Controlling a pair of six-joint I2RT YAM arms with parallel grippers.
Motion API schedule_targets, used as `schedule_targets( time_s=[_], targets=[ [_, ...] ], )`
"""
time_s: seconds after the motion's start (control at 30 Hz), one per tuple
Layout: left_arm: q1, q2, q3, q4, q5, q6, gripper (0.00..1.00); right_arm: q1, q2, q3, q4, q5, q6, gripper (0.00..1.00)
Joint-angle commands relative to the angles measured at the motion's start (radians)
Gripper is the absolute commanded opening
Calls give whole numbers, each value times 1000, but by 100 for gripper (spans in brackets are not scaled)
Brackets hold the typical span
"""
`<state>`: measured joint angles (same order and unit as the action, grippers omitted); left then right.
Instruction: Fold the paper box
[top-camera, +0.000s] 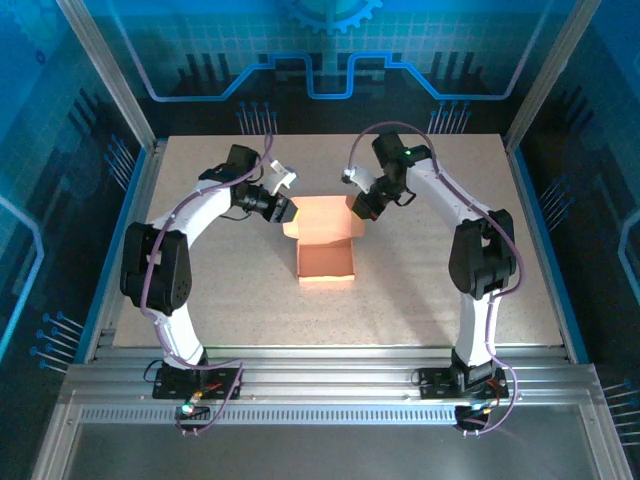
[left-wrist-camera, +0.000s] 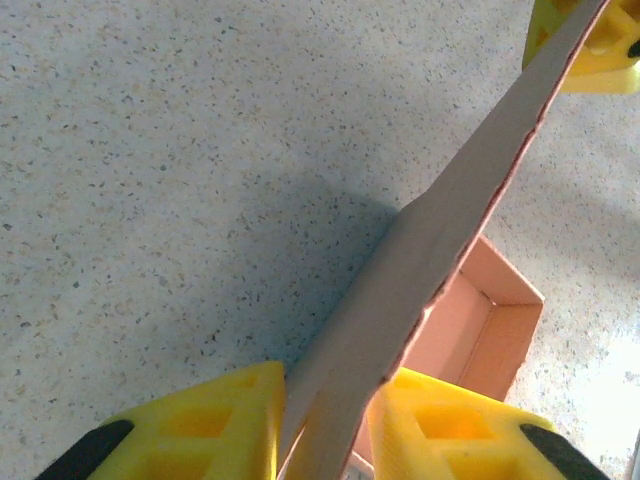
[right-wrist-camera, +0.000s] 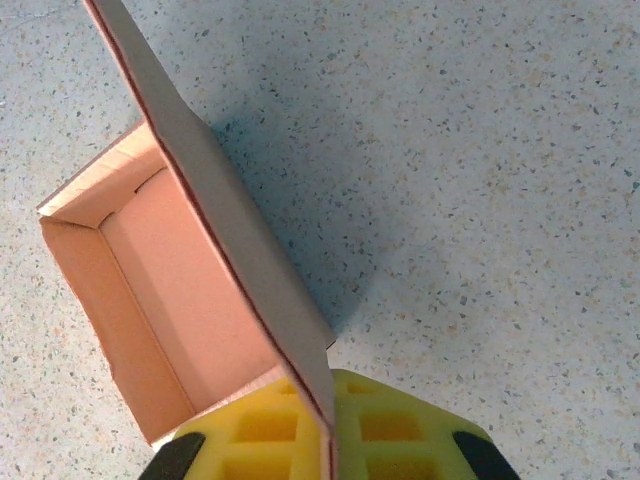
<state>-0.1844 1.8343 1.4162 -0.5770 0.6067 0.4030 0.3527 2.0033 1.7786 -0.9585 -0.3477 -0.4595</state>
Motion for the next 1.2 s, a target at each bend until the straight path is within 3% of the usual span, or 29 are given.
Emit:
schedule_targets(
  time_s=[0.0,0.23,0.3,0.57,0.8,0.97,1.17],
  targets=[
    [-3,16,30,-67,12,55,30,11,17,34,-42,4,-16,0],
    [-3,24,46,-109,5,81,26,9,26,47,-43,9,-12,0],
    [-2,27,52,-117,-2,84,17,9,28,50,-47,9,-12,0],
    [-4,33,62,-123,22,82,1,9,28,53,-39,10,4,0],
    [-10,3,19,-32,-53,-14,0,14,-26,-11,68,50,115,0],
    [-34,-43,-61,89,-115,-130,0,25,-84,-112,183,251,316,0],
    [-75,-99,-156,246,-243,-244,0,61,-180,-211,241,409,511,0]
  ],
)
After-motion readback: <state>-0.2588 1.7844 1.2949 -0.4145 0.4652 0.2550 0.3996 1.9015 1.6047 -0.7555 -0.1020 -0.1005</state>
